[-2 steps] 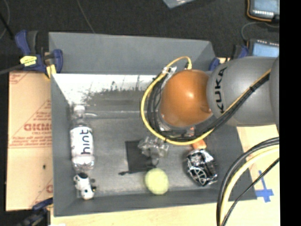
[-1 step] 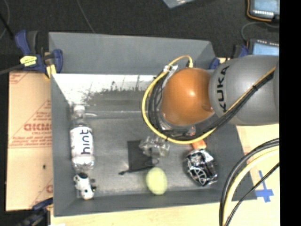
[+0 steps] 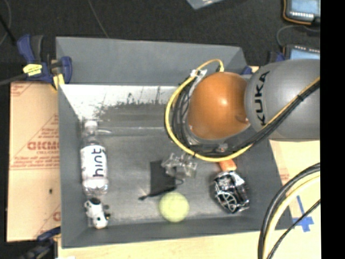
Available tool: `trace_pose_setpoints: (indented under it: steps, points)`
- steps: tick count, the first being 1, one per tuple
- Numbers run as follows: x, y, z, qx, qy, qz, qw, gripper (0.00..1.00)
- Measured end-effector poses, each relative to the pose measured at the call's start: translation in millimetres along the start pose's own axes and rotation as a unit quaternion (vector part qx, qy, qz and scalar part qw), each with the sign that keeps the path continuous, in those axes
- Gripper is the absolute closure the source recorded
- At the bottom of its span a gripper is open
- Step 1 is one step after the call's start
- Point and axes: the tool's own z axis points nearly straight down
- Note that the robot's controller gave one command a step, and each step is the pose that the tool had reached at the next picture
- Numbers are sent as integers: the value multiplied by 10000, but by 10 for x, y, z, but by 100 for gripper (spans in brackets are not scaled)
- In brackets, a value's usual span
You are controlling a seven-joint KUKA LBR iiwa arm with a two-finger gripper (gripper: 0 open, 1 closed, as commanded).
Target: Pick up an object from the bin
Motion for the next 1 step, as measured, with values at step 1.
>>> trace_pose_setpoints:
  steps: [1]
  points:
    - [-5, -12, -199, 16, -10, 5, 10000, 100]
